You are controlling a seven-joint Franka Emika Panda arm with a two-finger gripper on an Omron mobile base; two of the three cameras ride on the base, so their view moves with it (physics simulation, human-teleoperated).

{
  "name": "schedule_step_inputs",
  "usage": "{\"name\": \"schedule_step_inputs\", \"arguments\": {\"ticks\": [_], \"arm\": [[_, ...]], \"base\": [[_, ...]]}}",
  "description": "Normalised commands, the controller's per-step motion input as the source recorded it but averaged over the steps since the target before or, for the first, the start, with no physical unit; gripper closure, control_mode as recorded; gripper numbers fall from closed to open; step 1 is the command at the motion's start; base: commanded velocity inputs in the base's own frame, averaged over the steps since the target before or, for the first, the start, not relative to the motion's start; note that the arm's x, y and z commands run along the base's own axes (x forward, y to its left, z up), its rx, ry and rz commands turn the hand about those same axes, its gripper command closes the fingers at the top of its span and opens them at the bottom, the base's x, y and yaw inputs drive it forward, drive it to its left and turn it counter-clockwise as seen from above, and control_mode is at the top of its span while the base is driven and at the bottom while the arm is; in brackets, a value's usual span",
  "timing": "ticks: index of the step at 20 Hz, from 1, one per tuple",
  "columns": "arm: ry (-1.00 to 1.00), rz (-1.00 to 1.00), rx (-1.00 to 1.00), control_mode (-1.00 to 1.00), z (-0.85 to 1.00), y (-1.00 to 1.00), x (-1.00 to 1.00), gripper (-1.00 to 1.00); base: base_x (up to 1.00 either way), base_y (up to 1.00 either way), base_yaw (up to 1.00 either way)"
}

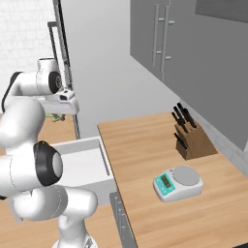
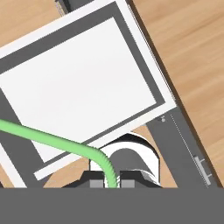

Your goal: Take a straw from the drawer in front and place it inside the glass cup on the dining counter.

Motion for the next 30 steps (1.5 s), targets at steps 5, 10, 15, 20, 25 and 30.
{"name": "schedule_step_inputs", "arguments": {"ticks": [5, 10, 15, 20, 25, 30], "arm": [[0.00, 0.00, 0.00, -1.00, 0.00, -0.17, -0.19, 1.00], [0.03, 0.00, 0.02, -1.00, -0.04, -0.13, -0.01, 1.00], [0.02, 0.00, 0.02, 1.00, -0.04, -0.04, -0.04, 1.00], [0.00, 0.00, 0.00, 1.00, 0.00, 0.00, 0.00, 1.00], [0.00, 0.00, 0.00, 1.00, 0.00, 0.00, 0.00, 1.00], [0.00, 0.00, 0.00, 1.00, 0.00, 0.00, 0.00, 1.00]], "base": [[0.00, 0.00, 0.00], [0.00, 0.00, 0.00], [-0.30, -0.01, 0.00], [-1.00, 0.19, 0.02], [-0.86, 0.92, 0.45], [-0.12, 1.00, 0.70]]}}
